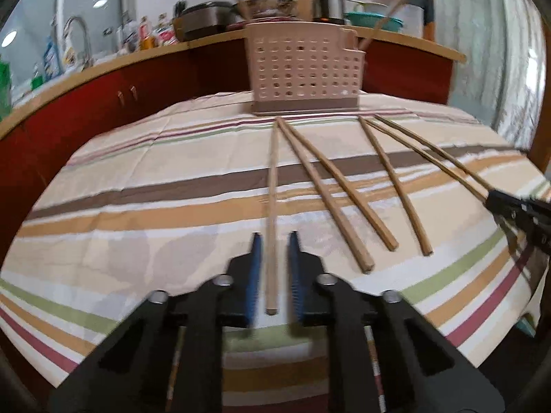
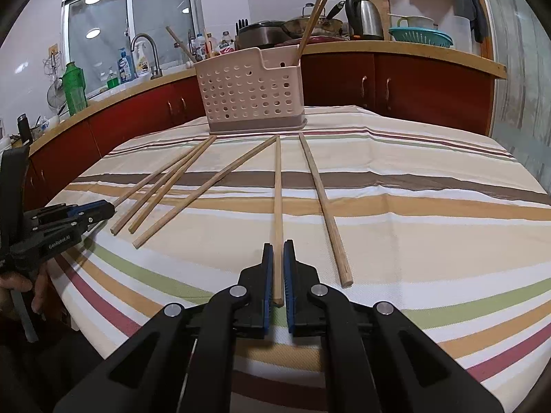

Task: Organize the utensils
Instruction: 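Lift both held chopsticks upright and carry them over the pink caddy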

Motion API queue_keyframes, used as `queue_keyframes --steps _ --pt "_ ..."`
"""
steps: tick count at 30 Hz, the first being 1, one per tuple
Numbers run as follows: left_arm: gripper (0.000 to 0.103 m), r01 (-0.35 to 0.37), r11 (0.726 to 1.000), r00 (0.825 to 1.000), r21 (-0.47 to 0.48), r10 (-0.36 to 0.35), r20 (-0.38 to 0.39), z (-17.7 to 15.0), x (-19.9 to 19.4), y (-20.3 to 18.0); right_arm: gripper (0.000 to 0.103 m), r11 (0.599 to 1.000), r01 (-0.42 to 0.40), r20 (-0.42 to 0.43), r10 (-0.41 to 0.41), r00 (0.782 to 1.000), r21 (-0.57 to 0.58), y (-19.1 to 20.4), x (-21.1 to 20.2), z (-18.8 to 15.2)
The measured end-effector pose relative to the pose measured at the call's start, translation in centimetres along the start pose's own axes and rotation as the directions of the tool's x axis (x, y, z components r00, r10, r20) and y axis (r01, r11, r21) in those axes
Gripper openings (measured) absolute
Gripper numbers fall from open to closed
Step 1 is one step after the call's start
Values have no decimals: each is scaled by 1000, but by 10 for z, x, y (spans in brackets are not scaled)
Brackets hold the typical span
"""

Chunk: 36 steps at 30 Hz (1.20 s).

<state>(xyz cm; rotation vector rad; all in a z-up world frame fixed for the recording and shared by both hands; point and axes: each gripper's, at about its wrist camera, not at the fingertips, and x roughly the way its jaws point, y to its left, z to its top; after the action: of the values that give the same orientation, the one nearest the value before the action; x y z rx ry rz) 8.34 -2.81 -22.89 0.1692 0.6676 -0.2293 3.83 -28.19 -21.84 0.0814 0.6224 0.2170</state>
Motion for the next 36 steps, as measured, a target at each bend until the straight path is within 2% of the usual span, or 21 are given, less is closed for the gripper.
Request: queue_keyframes --steps 2,9,21,36 --pt "7 1 1000 1000 7 -1 1 1 0 -1 7 1000 0 1 0 1000 1 0 -1 0" --pt "6 22 998 1000 -54 -22 -6 5 -4 13 7 1000 1 16 -1 1000 13 -1 -5 5" --pt "6 -4 996 990 -85 16 137 33 -46 28 6 1000 -3 104 1 995 26 0 -37 33" --pt "6 3 992 954 -125 34 297 71 -98 41 6 1000 -6 200 1 980 24 5 -74 72"
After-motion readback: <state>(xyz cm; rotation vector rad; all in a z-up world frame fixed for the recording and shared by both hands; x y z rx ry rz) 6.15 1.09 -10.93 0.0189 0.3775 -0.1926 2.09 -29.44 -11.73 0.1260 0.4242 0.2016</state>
